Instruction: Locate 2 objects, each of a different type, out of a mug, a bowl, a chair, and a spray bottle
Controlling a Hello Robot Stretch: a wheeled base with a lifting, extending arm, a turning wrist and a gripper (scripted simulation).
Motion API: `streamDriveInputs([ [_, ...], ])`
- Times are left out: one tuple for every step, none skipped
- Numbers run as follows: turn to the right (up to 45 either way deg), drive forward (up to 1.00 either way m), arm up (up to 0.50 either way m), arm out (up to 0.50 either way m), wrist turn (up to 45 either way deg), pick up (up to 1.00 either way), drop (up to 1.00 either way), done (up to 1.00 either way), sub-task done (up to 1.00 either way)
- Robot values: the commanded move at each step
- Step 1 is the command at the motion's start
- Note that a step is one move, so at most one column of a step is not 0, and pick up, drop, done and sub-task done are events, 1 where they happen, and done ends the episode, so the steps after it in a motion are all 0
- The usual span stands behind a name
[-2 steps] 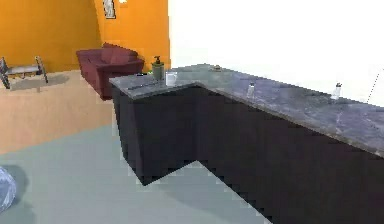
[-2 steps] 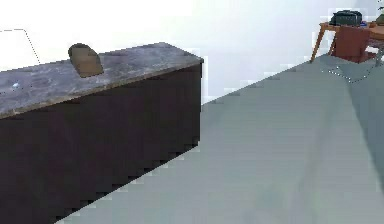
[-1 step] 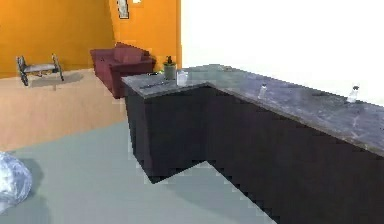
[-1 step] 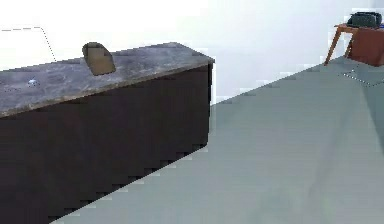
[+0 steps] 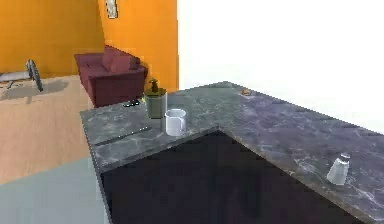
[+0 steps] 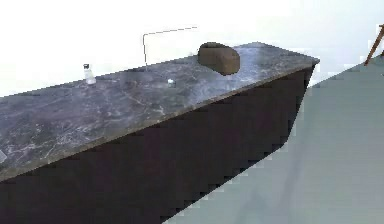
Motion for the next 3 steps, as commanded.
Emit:
streamDriveInputs([
  [0.0,0.0,0.0,0.0,0.0,0.0,0.0,0.0,1.0],
  [-45.0,0.0,0.0,0.0,0.0,0.0,0.0,0.0,0.0],
  [-45.0,0.0,0.0,0.0,0.0,0.0,0.0,0.0,0.0],
])
